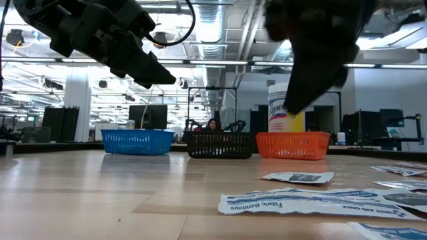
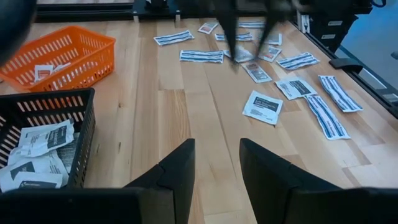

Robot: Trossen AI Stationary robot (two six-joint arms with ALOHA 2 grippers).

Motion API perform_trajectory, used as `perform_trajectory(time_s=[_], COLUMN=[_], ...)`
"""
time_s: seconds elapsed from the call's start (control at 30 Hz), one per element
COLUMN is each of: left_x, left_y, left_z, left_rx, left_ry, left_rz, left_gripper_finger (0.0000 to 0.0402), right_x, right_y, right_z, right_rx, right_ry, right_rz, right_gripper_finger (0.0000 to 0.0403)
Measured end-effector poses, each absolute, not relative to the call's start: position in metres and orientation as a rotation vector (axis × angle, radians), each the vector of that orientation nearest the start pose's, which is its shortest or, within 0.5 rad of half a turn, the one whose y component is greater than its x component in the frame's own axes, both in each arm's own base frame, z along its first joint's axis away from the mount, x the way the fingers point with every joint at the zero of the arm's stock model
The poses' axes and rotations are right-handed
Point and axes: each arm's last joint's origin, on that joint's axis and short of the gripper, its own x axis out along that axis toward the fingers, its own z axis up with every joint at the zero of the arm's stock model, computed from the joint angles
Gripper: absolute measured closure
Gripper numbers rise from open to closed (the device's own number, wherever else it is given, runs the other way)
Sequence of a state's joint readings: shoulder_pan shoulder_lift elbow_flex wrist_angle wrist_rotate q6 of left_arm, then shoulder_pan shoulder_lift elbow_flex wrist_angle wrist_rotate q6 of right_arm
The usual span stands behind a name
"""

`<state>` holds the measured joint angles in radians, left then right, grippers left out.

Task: Pick & Place First Aid Supplies
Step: Put the towelette pack into the black bin

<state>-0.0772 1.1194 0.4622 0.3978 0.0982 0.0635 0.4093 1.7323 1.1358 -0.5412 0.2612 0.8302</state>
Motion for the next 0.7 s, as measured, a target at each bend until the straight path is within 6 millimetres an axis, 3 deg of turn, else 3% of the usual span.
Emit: perform_trajectory(time_s=[0.13,0.4,0.57,0.7], left_x=[0.228,0.228,0.228,0.228], left_y=[-0.02,-0.02,-0.02,-0.02], left_z=[0.214,0.214,0.214,0.214], left_rx=[0.06,0.059,0.059,0.059], left_ry=[0.254,0.254,0.254,0.254], left_rz=[-0.183,-0.183,-0.182,-0.183], left_gripper_finger=[0.0276,0.0276,0.0276,0.0276], right_x=[0.334,0.342,0.347,0.35], right_y=[0.139,0.144,0.133,0.112], right_z=[0.163,0.135,0.126,0.134], right_rx=[0.406,0.272,0.256,0.221], right_ry=[1.109,1.308,1.345,1.285], right_rz=[-0.151,-0.192,-0.25,-0.365], right_gripper_finger=[0.0305,0.0305,0.0305,0.0305])
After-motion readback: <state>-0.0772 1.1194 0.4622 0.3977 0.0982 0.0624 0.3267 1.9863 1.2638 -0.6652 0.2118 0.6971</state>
